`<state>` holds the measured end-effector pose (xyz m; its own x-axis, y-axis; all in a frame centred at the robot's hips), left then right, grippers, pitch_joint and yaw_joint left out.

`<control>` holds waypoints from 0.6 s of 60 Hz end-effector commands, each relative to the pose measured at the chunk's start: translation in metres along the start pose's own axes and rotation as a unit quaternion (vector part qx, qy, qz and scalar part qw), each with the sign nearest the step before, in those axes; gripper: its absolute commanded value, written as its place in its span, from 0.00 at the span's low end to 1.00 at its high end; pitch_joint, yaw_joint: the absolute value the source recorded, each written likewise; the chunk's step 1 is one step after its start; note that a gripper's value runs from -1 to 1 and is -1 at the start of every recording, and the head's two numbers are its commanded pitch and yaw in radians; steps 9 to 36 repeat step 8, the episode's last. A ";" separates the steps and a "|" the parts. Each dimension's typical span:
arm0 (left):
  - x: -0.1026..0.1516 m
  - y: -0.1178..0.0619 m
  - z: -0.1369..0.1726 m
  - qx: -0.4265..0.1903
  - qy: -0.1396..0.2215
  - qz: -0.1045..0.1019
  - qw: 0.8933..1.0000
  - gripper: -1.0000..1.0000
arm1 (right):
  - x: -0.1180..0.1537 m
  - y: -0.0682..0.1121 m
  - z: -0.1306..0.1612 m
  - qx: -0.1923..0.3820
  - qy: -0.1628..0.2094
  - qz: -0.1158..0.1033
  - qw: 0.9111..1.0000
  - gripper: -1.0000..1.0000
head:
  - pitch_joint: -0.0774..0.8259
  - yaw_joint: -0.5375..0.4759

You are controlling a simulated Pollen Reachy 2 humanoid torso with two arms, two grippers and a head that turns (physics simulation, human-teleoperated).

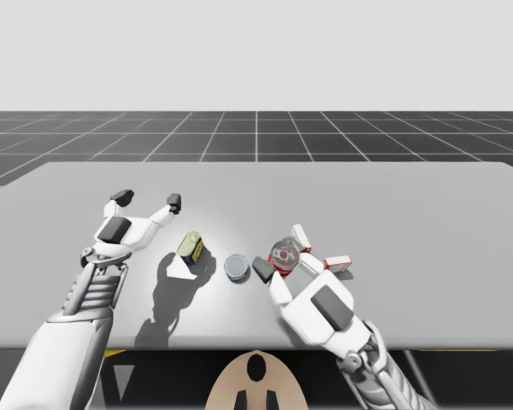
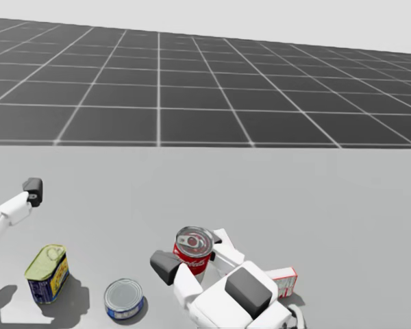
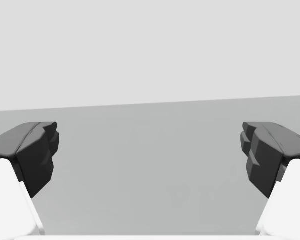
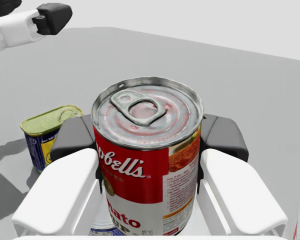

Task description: Pick up the tomato soup can and lift it.

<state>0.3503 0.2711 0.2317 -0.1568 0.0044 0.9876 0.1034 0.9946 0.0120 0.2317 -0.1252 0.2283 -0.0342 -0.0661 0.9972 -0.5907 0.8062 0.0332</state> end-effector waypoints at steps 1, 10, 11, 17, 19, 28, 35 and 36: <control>0.001 0.001 0.000 0.001 -0.002 0.000 1.000 0.00 | 0.059 0.016 0.002 0.004 -0.091 0.040 0.995 1.00 | 0.47 0.39; 0.002 0.001 0.000 0.001 -0.003 0.000 1.000 0.00 | 0.086 0.020 0.014 -0.001 -0.132 0.072 0.989 1.00 | 0.47 0.39; 0.002 0.001 0.000 0.001 -0.003 0.000 1.000 0.00 | 0.086 0.020 0.014 -0.001 -0.132 0.072 0.989 1.00 | 0.47 0.39; 0.002 0.001 0.000 0.001 -0.003 0.000 1.000 0.00 | 0.086 0.020 0.014 -0.001 -0.132 0.072 0.989 1.00 | 0.47 0.39; 0.002 0.001 0.000 0.001 -0.003 0.000 1.000 0.00 | 0.086 0.020 0.014 -0.001 -0.132 0.072 0.989 1.00 | 0.47 0.39; 0.002 0.001 0.000 0.001 -0.003 0.000 1.000 0.00 | 0.086 0.020 0.014 -0.001 -0.132 0.072 0.989 1.00 | 0.47 0.39; 0.002 0.001 0.000 0.001 -0.003 0.000 1.000 0.00 | 0.086 0.020 0.014 -0.001 -0.132 0.072 0.989 1.00 | 0.47 0.39; 0.002 0.001 0.000 0.001 -0.003 0.000 1.000 0.00 | 0.086 0.020 0.014 -0.001 -0.132 0.072 0.989 1.00 | 0.47 0.39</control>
